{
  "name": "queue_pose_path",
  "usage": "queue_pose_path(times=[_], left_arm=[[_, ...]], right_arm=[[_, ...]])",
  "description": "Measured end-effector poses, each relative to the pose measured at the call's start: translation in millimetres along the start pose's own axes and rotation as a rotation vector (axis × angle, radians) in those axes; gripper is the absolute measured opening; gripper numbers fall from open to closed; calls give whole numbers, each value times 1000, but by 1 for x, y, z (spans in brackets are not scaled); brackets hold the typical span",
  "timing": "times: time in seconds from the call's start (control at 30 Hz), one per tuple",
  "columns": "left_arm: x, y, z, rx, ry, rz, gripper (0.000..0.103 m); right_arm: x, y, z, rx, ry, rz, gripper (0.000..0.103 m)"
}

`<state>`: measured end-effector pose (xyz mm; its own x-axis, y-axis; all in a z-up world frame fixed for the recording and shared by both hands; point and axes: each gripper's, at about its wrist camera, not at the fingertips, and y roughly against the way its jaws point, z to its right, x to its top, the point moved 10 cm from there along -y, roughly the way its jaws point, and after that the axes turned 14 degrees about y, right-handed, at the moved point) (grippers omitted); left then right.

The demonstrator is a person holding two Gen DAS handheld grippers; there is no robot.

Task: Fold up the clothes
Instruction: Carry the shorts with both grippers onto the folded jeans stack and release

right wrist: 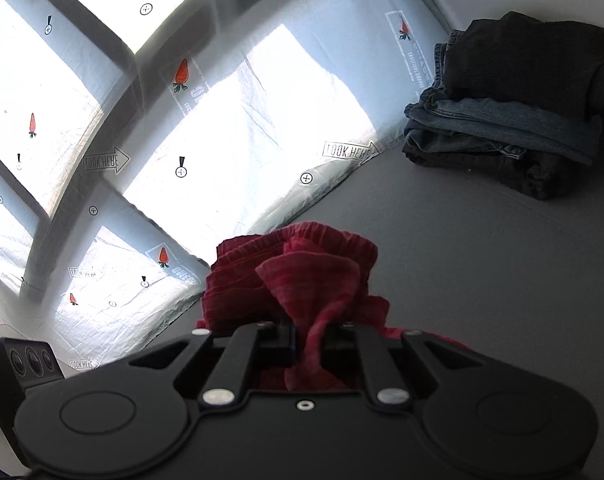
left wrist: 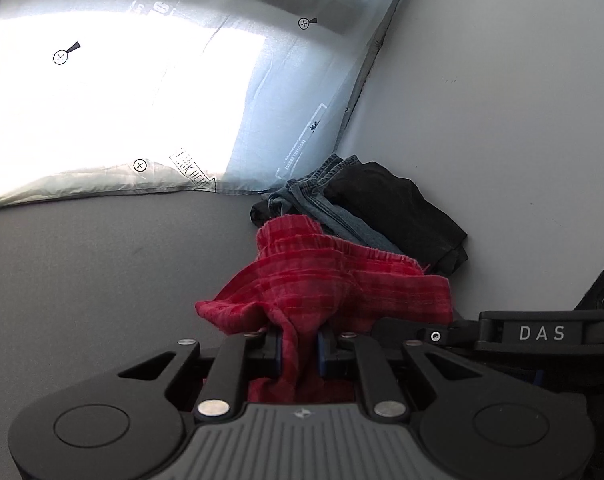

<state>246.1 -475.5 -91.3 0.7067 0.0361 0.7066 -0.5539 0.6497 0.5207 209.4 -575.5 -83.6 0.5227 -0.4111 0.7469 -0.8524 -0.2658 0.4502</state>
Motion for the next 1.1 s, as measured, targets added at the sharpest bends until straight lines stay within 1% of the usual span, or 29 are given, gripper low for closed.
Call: queue_pose_path(times=[0.1, 0.2, 0.23, 0.3, 0.37, 0.47, 0.53, 0.63, 0.77, 0.83, 0.87, 0.9, 0.93, 0.97, 1.0, 1.03, 1.1], left_arm=[[29, -32, 34, -12, -66, 43, 16], [51, -66, 72, -34, -120, 51, 16], [56, -79, 83, -34, -151, 48, 16], [64, -107, 109, -28, -250, 26, 16], [73, -133, 133, -28, -356, 11, 16], [87, -168, 166, -38, -513, 2, 17], [97, -188, 183, -54, -587, 0, 17], [114, -225, 206, -96, -688, -30, 17], [139, -273, 233, -170, -798, -50, 18], [149, -297, 243, -196, -846, -50, 25], [152, -315, 248, -200, -872, -50, 29], [156, -332, 247, -181, -884, -41, 35], [159, -349, 245, -162, -896, -33, 41], [162, -366, 243, -141, -904, -28, 42], [163, -383, 233, -114, -894, -39, 45], [165, -399, 222, -90, -864, -57, 45], [162, -427, 202, -61, -785, -96, 45]], right_arm=[[37, 8, 42, 2, -25, 68, 9], [68, 14, 72, -15, -34, 120, 9], [79, 16, 80, -22, -32, 139, 9], [97, 18, 97, -63, -9, 173, 10], [114, 18, 122, -96, -12, 203, 10], [134, 17, 151, -127, -21, 248, 10], [150, 14, 171, -160, -30, 286, 10], [171, 9, 195, -222, -41, 345, 10], [203, 5, 221, -346, -5, 438, 10], [214, 1, 236, -422, -6, 465, 10], [216, -2, 246, -482, -5, 469, 12], [219, -5, 256, -542, -4, 473, 15], [218, -7, 267, -629, 1, 469, 27], [215, -13, 277, -714, 24, 443, 46], [213, -18, 288, -798, 48, 416, 50], [210, -22, 298, -882, 73, 387, 48], [205, -31, 311, -936, 114, 333, 48]])
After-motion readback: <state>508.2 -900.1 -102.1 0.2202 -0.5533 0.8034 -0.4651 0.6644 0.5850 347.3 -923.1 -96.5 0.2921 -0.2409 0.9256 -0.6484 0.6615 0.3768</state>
